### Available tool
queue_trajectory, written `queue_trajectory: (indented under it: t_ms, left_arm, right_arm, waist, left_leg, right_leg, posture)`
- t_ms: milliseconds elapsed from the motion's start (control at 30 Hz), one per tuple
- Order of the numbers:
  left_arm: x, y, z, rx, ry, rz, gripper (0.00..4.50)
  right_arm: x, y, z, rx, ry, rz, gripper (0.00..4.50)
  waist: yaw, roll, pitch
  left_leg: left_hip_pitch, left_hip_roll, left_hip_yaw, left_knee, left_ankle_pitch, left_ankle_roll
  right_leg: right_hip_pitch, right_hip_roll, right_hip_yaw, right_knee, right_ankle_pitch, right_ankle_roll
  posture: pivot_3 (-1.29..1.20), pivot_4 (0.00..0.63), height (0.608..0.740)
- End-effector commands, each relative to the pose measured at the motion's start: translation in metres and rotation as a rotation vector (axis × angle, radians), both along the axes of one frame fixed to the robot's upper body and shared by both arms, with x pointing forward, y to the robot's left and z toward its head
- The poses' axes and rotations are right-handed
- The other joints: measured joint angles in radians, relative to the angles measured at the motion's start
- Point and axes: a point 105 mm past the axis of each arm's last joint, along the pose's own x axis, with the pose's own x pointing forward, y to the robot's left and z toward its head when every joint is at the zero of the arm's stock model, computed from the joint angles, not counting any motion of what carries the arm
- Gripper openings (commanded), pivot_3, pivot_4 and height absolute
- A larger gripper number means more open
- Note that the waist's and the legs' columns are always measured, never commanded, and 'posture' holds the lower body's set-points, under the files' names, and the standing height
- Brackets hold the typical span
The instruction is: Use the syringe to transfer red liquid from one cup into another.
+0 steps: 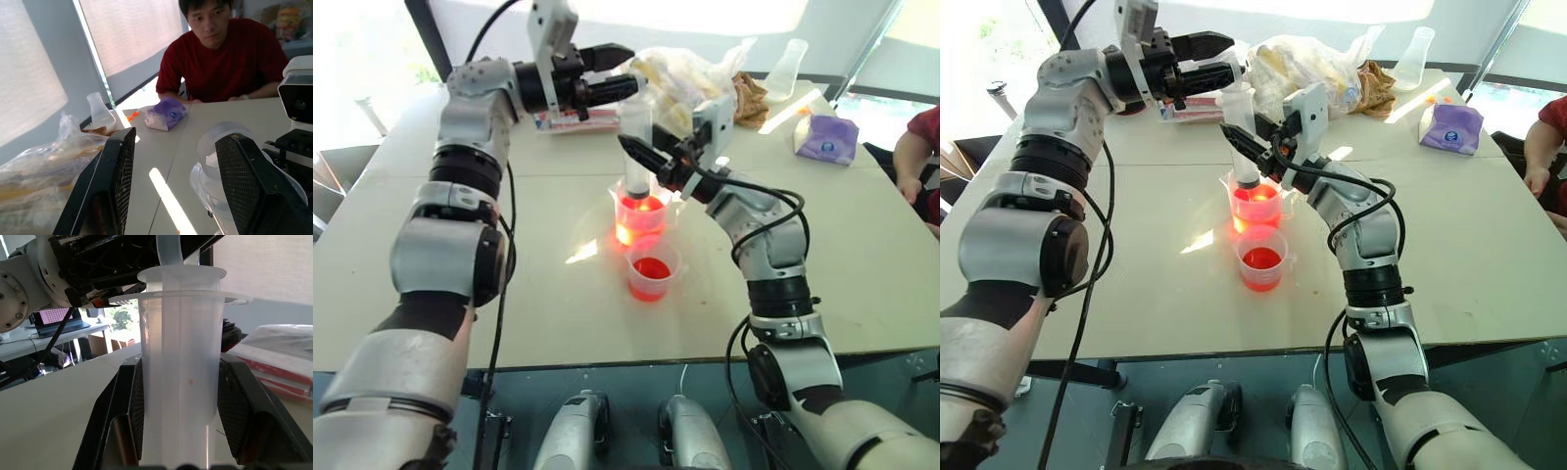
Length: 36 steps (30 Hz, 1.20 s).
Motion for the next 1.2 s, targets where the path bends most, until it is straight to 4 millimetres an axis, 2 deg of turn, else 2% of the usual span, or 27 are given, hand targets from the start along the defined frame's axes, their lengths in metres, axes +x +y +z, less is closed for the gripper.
queue_trajectory:
  t_ms: [33, 267, 300, 467, 633, 900, 1200]
  left_arm:
    - [-0.001, -0.013, 0.005, 0.029, -0.055, 0.001, 2.06]
    - [-0.004, -0.019, -0.013, 0.090, -0.052, -0.045, 0.10]
    - [-0.004, -0.020, -0.014, 0.092, -0.050, -0.047, 0.02]
    - [-0.006, -0.026, -0.027, 0.132, -0.044, -0.074, 0.02]
    - [-0.008, -0.031, -0.027, 0.114, -0.051, -0.083, 0.02]
    - [0.000, -0.026, 0.016, -0.016, -0.156, 0.051, 0.02]
    - [0.003, -0.021, 0.039, -0.085, -0.201, 0.119, 0.02]
  right_arm:
    - [-0.014, 0.009, 0.024, 0.014, -0.129, 0.029, 1.51]
    - [-0.010, 0.008, 0.018, 0.003, -0.151, -0.009, 1.51]
    - [-0.009, 0.008, 0.017, 0.001, -0.153, -0.015, 1.51]
    - [0.000, 0.006, 0.001, -0.005, -0.139, -0.045, 1.51]
    - [0.002, 0.010, -0.010, -0.008, -0.126, -0.054, 1.51]
    - [-0.004, 0.018, -0.028, -0.024, -0.102, -0.029, 1.51]
    - [-0.007, 0.026, -0.041, -0.016, -0.067, -0.017, 1.51]
  waist:
    - [0.000, 0.000, 0.000]
    - [-0.001, 0.000, 0.000]
    - [-0.001, 0.000, 0.000]
    - [0.000, 0.000, 0.000]
    - [0.000, 0.000, 0.000]
    - [0.000, 0.000, 0.000]
    - [-0.001, 0.000, 0.000]
  left_leg:
    - [0.000, 0.000, 0.000, 0.000, 0.000, 0.000]
    - [0.000, 0.000, 0.000, 0.000, 0.000, 0.000]
    - [0.000, 0.000, 0.000, 0.000, 0.000, 0.000]
    - [0.000, 0.000, 0.000, 0.000, 0.000, 0.000]
    - [0.000, 0.000, 0.000, 0.000, 0.000, 0.000]
    - [0.000, 0.000, 0.000, 0.001, 0.000, 0.000]
    - [0.000, 0.000, 0.001, 0.001, 0.000, 0.000]
  right_leg:
    - [0.000, 0.000, 0.000, 0.000, 0.000, 0.000]
    - [0.000, 0.000, 0.000, 0.000, 0.000, 0.000]
    - [0.000, 0.000, 0.000, 0.000, 0.000, 0.000]
    - [0.000, 0.000, 0.000, 0.000, 0.000, 0.000]
    - [0.000, 0.000, 0.000, 0.000, 0.000, 0.000]
    - [0.000, 0.000, 0.000, 0.000, 0.000, 0.000]
    - [0.000, 0.001, 0.000, 0.000, 0.000, 0.000]
  posture:
    - [0.00, 0.150, 0.740]
    - [0.00, 0.150, 0.740]
    - [0.00, 0.150, 0.740]
    - [0.00, 0.150, 0.740]
    - [0.00, 0.150, 0.740]
    - [0.00, 0.150, 0.740]
    - [0.00, 0.150, 0.740]
